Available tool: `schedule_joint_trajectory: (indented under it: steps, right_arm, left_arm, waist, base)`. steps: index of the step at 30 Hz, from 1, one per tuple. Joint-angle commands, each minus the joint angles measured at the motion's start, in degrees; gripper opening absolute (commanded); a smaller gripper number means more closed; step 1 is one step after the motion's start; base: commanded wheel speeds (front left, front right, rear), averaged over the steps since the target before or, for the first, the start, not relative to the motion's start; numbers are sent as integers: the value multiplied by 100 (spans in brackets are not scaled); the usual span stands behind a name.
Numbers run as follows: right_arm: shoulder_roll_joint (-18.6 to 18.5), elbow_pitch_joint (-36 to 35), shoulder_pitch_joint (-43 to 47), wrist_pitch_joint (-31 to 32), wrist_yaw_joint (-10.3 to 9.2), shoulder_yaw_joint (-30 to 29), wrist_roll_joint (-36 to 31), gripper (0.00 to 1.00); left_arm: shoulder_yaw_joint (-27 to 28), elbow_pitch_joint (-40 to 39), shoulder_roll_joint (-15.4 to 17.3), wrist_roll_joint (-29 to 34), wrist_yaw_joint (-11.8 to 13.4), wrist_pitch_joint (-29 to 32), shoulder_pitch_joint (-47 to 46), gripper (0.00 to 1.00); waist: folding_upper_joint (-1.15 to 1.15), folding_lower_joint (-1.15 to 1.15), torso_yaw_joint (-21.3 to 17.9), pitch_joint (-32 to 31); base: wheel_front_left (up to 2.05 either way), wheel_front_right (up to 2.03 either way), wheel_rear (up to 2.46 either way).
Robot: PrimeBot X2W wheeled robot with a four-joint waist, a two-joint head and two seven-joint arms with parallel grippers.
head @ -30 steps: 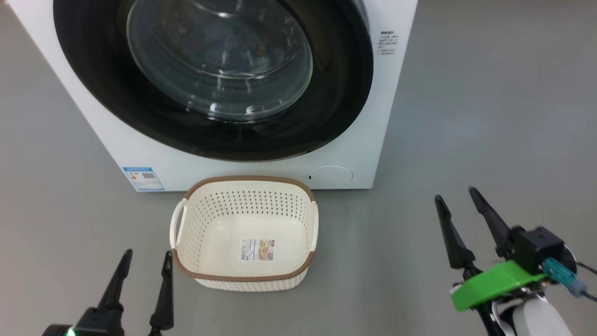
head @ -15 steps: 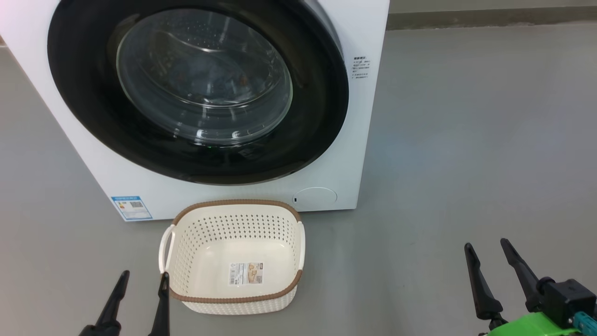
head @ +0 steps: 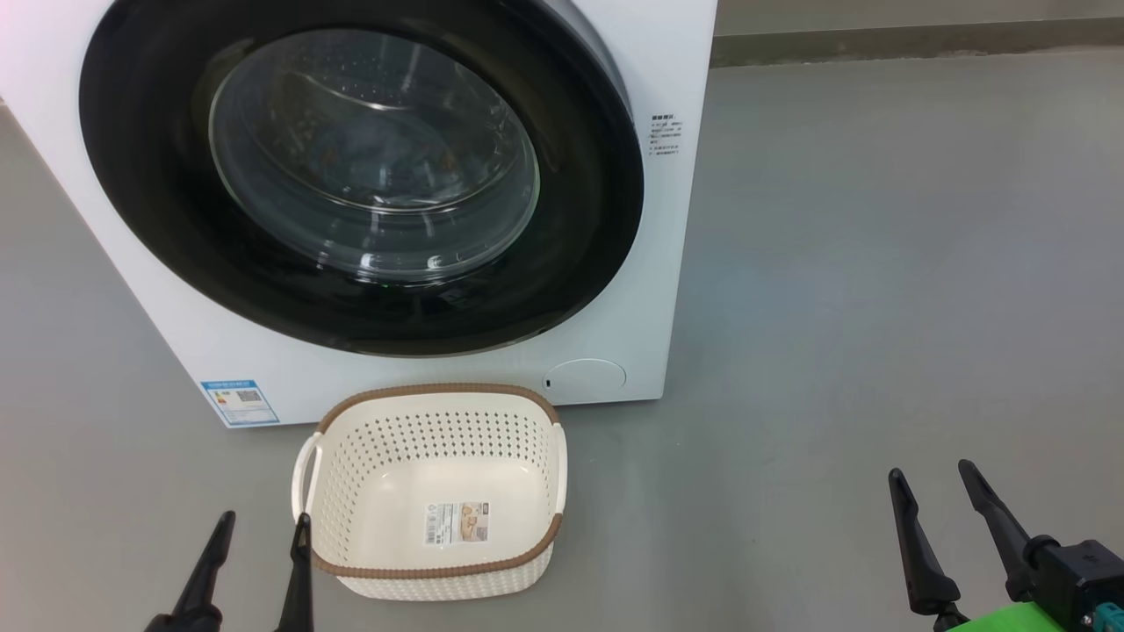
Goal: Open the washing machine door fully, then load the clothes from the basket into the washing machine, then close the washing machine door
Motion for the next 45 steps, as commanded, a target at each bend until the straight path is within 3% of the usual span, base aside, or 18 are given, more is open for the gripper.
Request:
schedule_joint_trajectory:
  steps: [1, 33, 34, 45]
  right_arm:
    - [-50, -178, -77, 10, 8, 108, 56, 100]
    - [-49, -162, -67, -10, 8, 90, 126, 100]
    - [5, 7, 21, -1, 0, -21, 51, 0]
    - [-4, 230, -42, 58, 1, 18, 636, 0]
  left_arm:
    - [181, -177, 106, -61, 41, 14, -92, 100]
    - [75, -184, 216, -105, 226, -13, -131, 100]
    - [-111, -3, 121, -107, 182, -1, 8, 0]
    - [-38, 168, 56, -677, 139, 130, -64, 0]
  waist:
    - [0, 0, 2, 6]
    - [0, 0, 4, 74]
    - [0, 0, 4, 75]
    - [0, 8, -11, 66]
  base:
    - [0, 0, 0]
    - [0, 0, 0]
    - [0, 0, 0]
    - [0, 0, 0]
